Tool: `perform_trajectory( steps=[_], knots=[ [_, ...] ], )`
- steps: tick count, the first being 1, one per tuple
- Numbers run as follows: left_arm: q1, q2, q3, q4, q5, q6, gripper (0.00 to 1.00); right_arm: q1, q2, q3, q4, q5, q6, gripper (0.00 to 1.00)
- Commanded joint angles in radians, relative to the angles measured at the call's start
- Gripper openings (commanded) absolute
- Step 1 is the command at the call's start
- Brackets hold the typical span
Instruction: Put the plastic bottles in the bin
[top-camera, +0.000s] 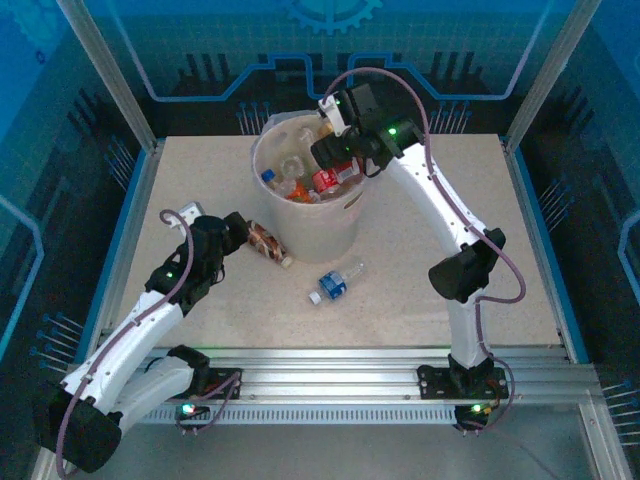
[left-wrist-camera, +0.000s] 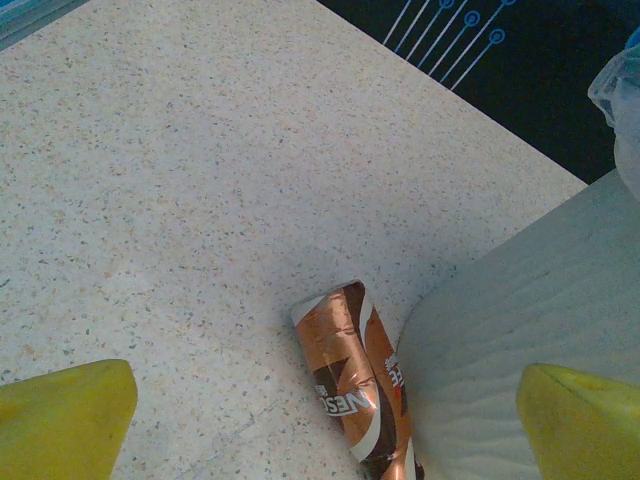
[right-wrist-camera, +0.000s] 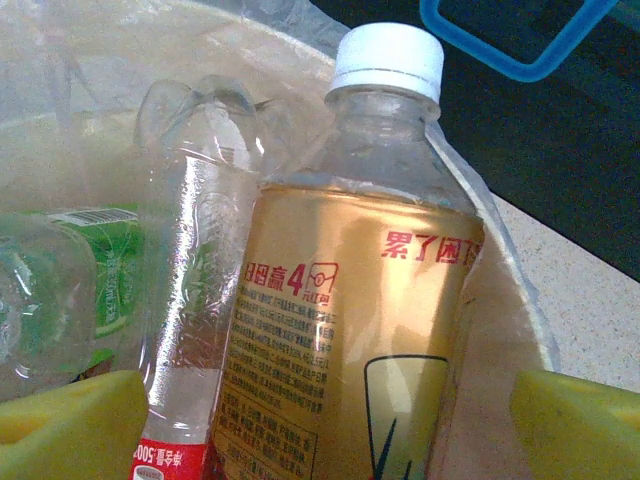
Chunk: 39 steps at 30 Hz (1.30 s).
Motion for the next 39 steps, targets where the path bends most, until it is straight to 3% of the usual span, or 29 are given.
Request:
perform_trajectory(
  steps=[1, 5, 10, 16, 20, 39],
  knots=[
    [0.009, 0.003, 0.018, 0.0, -0.001, -0.004, 0.99, 0.008, -0.036, 0.043, 0.015, -0.007, 0.005, 0.9],
    [0.009, 0.013, 0.025, 0.002, 0.005, -0.003, 0.99, 0.008, -0.035, 0.048, 0.046, -0.037, 0.011, 0.81],
    [0.009, 0.035, 0.035, 0.007, 0.026, -0.003, 0.99, -0.006, 0.003, 0.099, 0.083, -0.036, 0.017, 0.81],
    [0.01, 0.046, 0.038, 0.009, 0.035, 0.0, 0.99, -0.062, 0.091, 0.232, 0.096, -0.147, 0.073, 0.82],
    [0.011, 0.046, 0.038, 0.006, 0.034, 0.004, 0.99, -0.084, 0.115, 0.233, 0.129, -0.257, 0.106, 0.82],
    [0.01, 0.062, 0.036, 0.02, 0.045, 0.007, 0.99, -0.089, 0.152, 0.253, 0.086, -0.483, 0.092, 0.75]
  ],
)
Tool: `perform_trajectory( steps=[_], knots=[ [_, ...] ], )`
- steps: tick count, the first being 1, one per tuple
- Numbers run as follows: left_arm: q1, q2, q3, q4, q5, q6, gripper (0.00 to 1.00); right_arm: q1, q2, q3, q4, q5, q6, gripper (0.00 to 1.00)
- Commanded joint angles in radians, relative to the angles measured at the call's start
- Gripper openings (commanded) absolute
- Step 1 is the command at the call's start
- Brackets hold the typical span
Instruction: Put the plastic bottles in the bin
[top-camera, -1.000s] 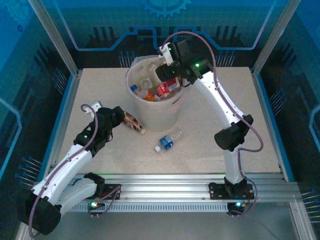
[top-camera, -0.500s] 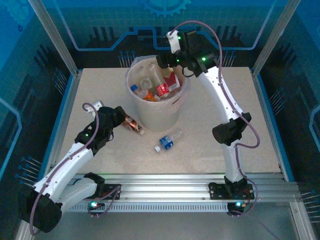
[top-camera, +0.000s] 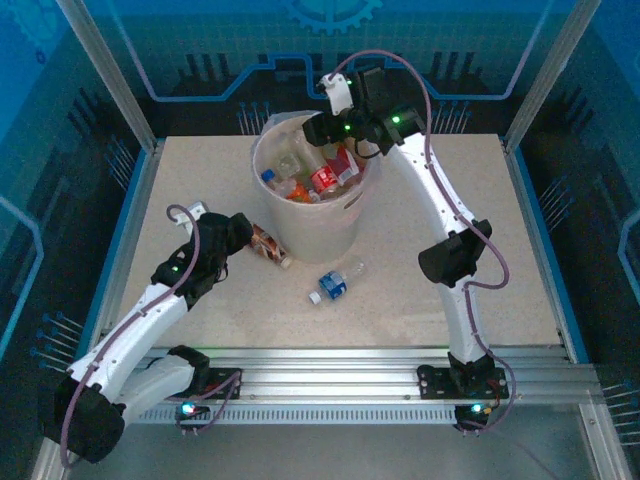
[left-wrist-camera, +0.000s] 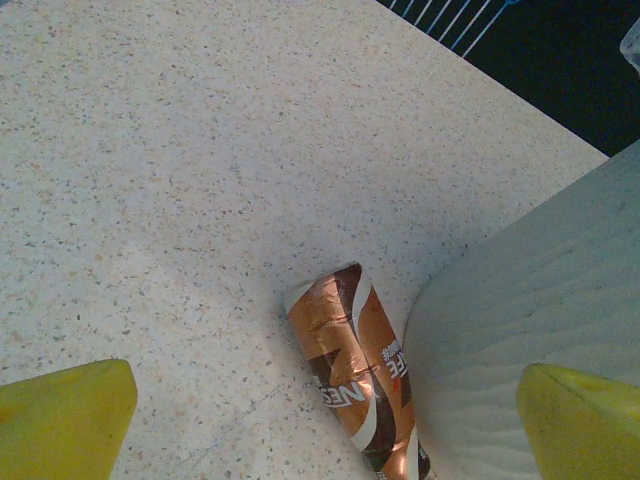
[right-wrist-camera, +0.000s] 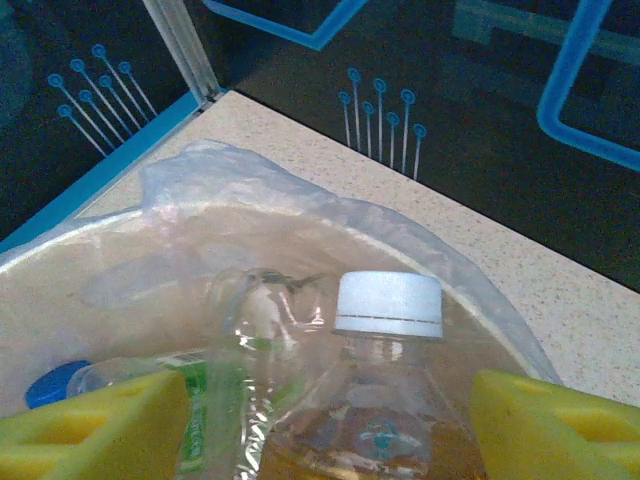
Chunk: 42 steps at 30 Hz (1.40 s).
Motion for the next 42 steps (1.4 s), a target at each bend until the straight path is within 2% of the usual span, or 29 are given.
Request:
perform_trajectory(
  steps=[1, 7, 15, 24, 33, 42],
  knots=[
    [0.007, 0.002, 0.027, 0.022, 0.015, 0.005, 0.99, 0.0, -0.026, 0.029, -0.035, -0.107, -0.003, 0.75],
    [0.007, 0.005, 0.024, 0.022, 0.018, 0.001, 0.99, 0.0, -0.041, -0.015, -0.058, -0.105, -0.01, 0.74],
    [0.007, 0.003, 0.026, 0.023, 0.018, 0.002, 0.99, 0.004, -0.077, -0.06, -0.096, -0.125, -0.016, 0.58],
    [0.008, 0.014, 0.027, 0.03, 0.023, -0.003, 0.99, 0.004, -0.107, -0.119, -0.118, 0.093, -0.033, 0.56],
    [0.007, 0.014, 0.026, 0.023, 0.021, -0.004, 0.99, 0.006, -0.07, -0.086, -0.129, 0.076, -0.03, 0.6],
    [0.007, 0.015, 0.03, 0.014, 0.028, -0.009, 0.99, 0.015, -0.086, 0.006, -0.158, 0.1, -0.039, 0.86]
  ],
)
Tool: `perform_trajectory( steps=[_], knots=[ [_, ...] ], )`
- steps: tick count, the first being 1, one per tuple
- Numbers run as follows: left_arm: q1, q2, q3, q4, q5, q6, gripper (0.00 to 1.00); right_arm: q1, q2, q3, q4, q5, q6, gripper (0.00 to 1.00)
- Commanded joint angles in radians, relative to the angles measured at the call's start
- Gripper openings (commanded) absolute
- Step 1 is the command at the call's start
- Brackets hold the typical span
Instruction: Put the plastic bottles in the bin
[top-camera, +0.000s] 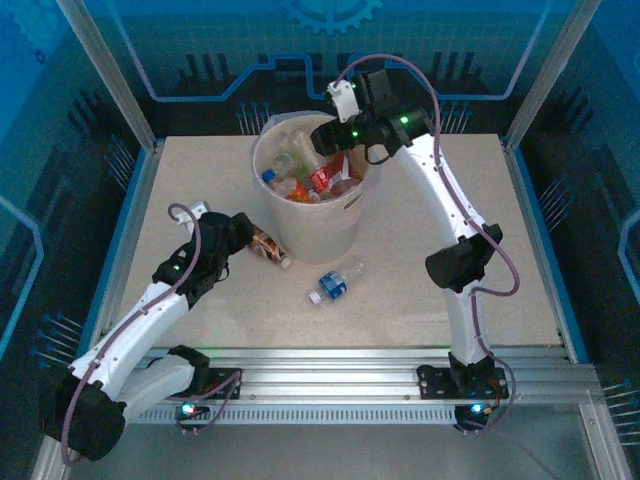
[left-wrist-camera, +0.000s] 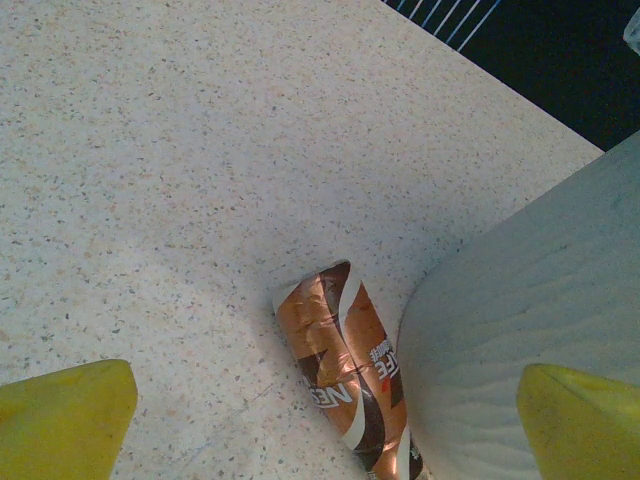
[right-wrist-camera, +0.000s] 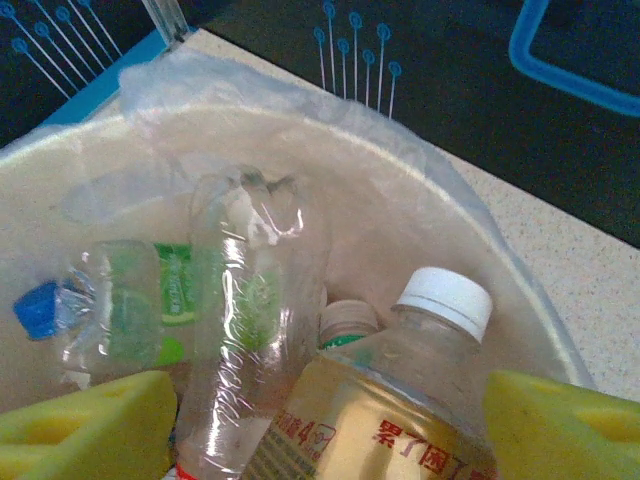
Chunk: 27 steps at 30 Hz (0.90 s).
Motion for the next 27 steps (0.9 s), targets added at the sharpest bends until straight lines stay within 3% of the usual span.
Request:
perform_trajectory(
  steps=[1, 6, 11, 18, 27],
  knots=[
    [0.007, 0.002, 0.031, 0.001, 0.017, -0.009, 0.99, 0.01, -0.008, 0.067, -0.031, 0.018, -0.002, 0.88],
    [0.007, 0.002, 0.034, -0.025, 0.016, -0.021, 0.99, 0.01, -0.062, 0.069, -0.037, 0.022, 0.009, 1.0],
    [0.007, 0.01, 0.039, -0.075, 0.017, -0.082, 0.99, 0.01, -0.152, -0.01, -0.035, 0.05, 0.044, 1.0],
    [0.007, 0.079, 0.041, -0.125, 0.055, -0.17, 0.99, -0.011, -0.357, -0.278, 0.013, 0.135, 0.134, 1.0],
    [0.012, 0.235, 0.049, 0.001, 0.141, -0.175, 0.99, -0.068, -0.643, -0.694, 0.094, 0.259, 0.246, 1.0]
  ],
)
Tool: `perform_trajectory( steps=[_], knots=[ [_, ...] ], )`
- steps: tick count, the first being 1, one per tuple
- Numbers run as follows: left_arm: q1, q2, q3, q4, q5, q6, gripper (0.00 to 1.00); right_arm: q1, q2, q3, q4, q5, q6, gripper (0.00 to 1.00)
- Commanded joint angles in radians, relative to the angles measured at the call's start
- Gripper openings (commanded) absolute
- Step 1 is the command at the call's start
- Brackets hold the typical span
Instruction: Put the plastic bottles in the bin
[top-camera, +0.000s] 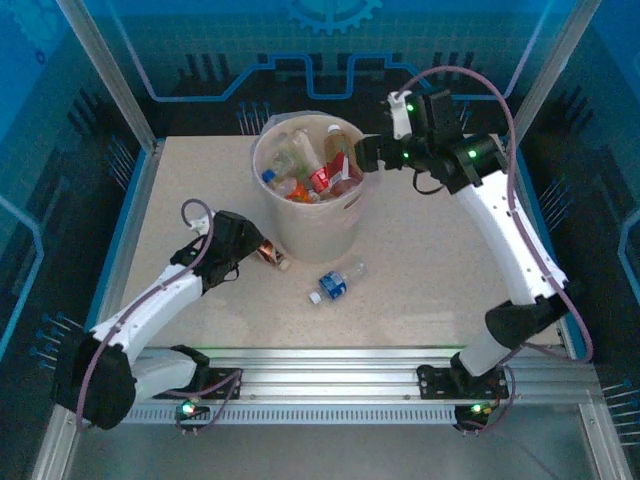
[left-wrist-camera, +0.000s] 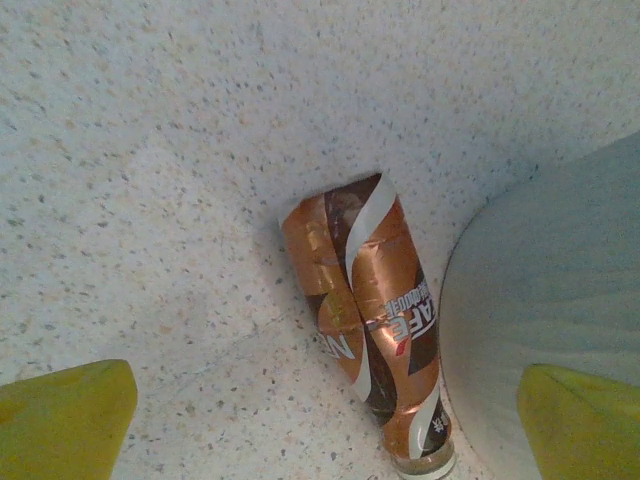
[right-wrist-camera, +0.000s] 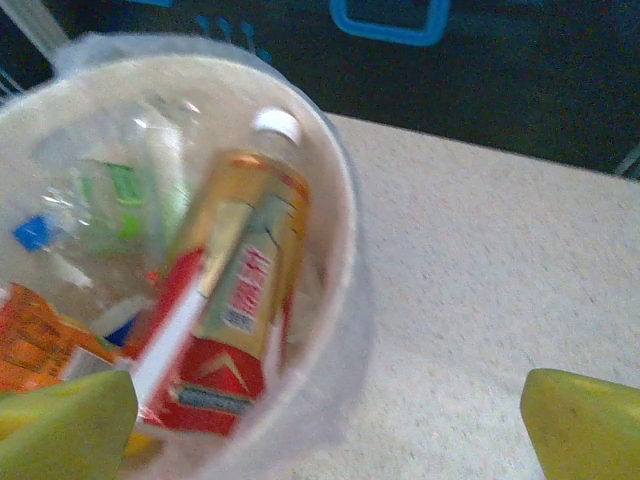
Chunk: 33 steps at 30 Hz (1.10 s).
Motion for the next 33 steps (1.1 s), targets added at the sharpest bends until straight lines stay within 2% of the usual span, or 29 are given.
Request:
perform_trajectory(
  steps=[1, 6, 13, 27, 33],
  knots=[
    [0.014, 0.058, 0.039, 0.06, 0.054, -0.013, 0.99, -0.03, -0.094, -0.114, 0.049, 0.051, 0.074, 1.0],
    [0.031, 0.134, 0.058, 0.104, 0.067, -0.014, 0.98, -0.06, -0.199, -0.26, 0.074, 0.051, 0.116, 1.0],
    [0.055, 0.235, 0.068, 0.176, 0.113, -0.034, 0.96, -0.072, -0.27, -0.373, 0.084, 0.067, 0.145, 1.0],
    [0.095, 0.402, 0.066, 0.315, 0.188, -0.063, 0.83, -0.081, -0.31, -0.452, 0.091, 0.09, 0.168, 1.0],
    [0.099, 0.451, 0.071, 0.316, 0.199, -0.074, 0.76, -0.085, -0.317, -0.464, 0.086, 0.091, 0.173, 1.0]
  ],
)
